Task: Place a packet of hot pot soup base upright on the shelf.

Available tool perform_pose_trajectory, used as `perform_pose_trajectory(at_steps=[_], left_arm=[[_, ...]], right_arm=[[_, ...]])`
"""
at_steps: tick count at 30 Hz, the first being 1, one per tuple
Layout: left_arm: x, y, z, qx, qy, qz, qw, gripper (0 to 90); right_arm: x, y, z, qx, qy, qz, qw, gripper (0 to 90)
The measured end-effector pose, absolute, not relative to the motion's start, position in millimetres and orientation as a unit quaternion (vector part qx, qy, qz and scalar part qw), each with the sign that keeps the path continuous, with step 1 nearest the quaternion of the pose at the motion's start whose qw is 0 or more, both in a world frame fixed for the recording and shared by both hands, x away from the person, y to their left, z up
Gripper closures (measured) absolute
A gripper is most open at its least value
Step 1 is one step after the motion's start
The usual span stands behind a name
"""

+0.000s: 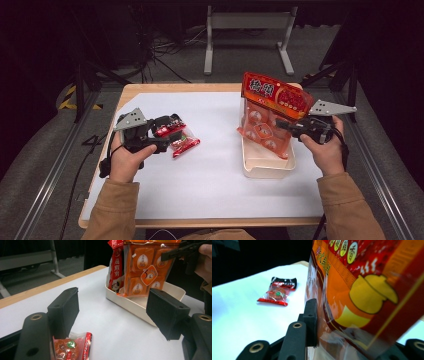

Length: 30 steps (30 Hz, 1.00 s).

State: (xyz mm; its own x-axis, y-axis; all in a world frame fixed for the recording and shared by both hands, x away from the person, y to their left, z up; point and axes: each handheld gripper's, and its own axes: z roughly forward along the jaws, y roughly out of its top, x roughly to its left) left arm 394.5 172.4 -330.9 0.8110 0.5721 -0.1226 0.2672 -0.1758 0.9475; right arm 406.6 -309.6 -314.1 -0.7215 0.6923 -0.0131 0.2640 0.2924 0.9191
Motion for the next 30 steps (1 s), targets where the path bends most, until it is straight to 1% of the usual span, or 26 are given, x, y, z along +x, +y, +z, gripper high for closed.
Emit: perform_pose_trajectory(at_steps=[21,30], left_arm=[[394.5,174.3,-331.9,0.755,0.280,0.132,0.578,27.5],[394.5,177.7,-332.3,0.753,0.284,0.133,0.578,27.5]], right_arm=[[396.2,-294.2,-315.4,0.311,0.794,0.451,0.263,70.3],[392.9,-292.8,-309.9,0.329,0.791,0.440,0.267,70.3]])
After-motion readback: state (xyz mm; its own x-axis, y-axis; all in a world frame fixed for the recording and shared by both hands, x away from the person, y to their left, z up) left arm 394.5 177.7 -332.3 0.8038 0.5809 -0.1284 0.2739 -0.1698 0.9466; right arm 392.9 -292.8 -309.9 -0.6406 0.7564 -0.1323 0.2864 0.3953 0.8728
